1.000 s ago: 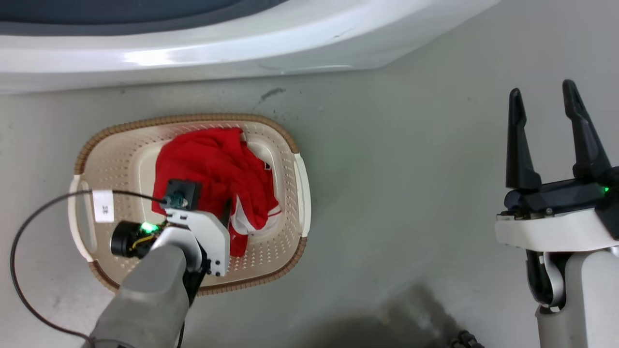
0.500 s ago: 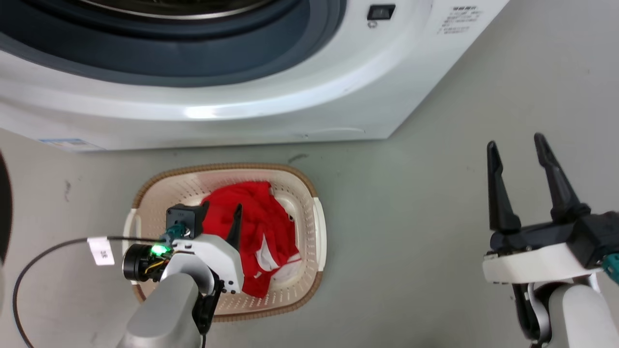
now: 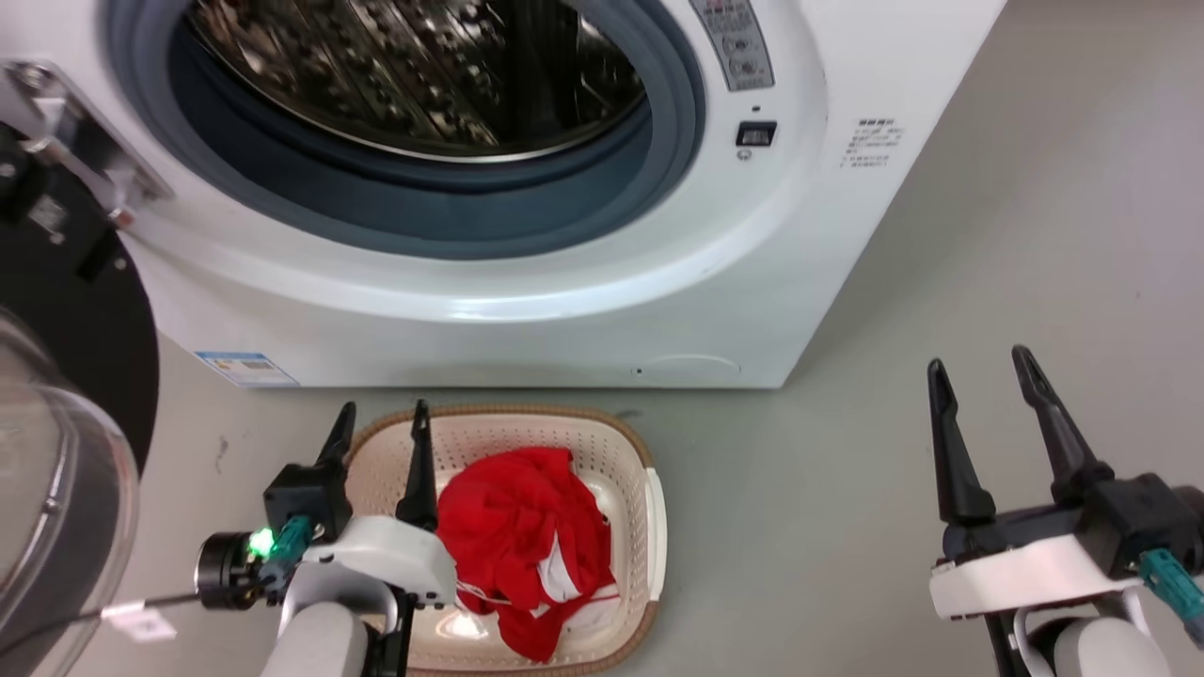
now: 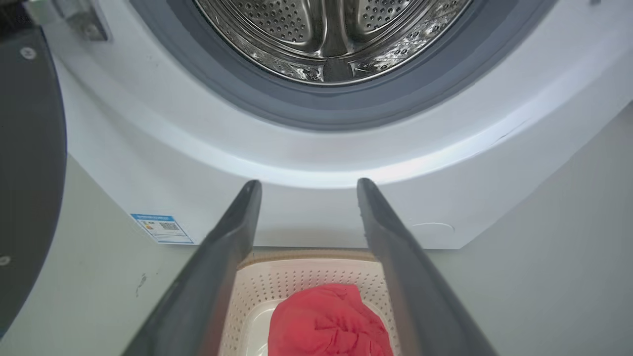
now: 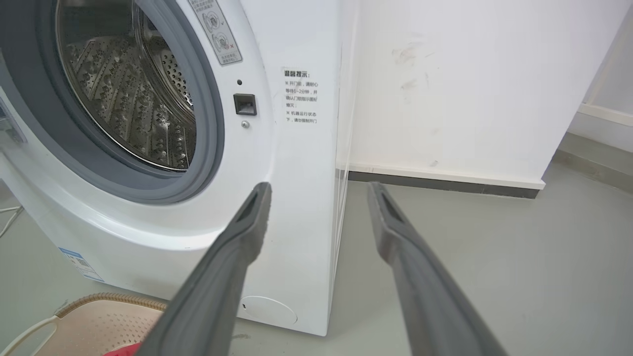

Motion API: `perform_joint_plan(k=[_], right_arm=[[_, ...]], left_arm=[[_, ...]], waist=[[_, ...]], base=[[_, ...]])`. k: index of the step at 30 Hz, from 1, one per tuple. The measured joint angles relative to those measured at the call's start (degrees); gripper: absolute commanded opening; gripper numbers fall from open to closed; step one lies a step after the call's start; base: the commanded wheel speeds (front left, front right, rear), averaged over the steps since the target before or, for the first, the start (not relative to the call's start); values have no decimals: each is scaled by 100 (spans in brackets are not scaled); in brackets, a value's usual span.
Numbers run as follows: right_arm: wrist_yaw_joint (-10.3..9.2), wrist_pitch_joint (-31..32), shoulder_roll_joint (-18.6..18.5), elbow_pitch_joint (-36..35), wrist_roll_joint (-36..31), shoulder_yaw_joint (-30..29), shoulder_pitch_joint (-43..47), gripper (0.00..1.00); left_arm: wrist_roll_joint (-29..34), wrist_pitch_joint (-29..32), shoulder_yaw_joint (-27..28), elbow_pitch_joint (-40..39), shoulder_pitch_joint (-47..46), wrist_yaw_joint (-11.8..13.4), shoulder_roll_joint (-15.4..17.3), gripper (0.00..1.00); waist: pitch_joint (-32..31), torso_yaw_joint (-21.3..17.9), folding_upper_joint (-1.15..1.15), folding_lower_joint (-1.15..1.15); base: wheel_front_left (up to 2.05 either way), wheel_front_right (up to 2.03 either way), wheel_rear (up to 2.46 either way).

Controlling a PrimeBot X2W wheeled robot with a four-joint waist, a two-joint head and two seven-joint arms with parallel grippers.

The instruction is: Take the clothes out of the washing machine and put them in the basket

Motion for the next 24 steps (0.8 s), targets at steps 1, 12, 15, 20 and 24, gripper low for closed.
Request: perform_joint_plan(k=[1, 12, 15, 20, 24], right_arm=[[0, 0, 0, 9, 0, -20, 55, 100], [0, -1, -1, -11, 23, 10, 494, 100], [0, -1, -1, -26, 41, 11, 604, 100], [0, -1, -1, -80, 73, -4, 738, 100], [0, -1, -1, -105, 98, -2, 849, 100]], left_arm=[[73, 0, 94, -155, 110, -10, -55, 100], [780, 0, 719, -1510, 1034, -68, -326, 100], [875, 0, 784, -1720, 1241, -86, -374, 100], [1037, 0, 805, -1978, 1497, -114, -403, 100], [1087, 0, 801, -2135, 1692, -93, -417, 100]], waist=[[-80, 18, 0, 0], [-855, 124, 0, 0], [-1032, 135, 0, 0], [-1271, 155, 0, 1], [-1427, 164, 0, 1]], base=[[0, 0, 0], [0, 0, 0], [0, 0, 0], [0, 0, 0], [0, 0, 0]])
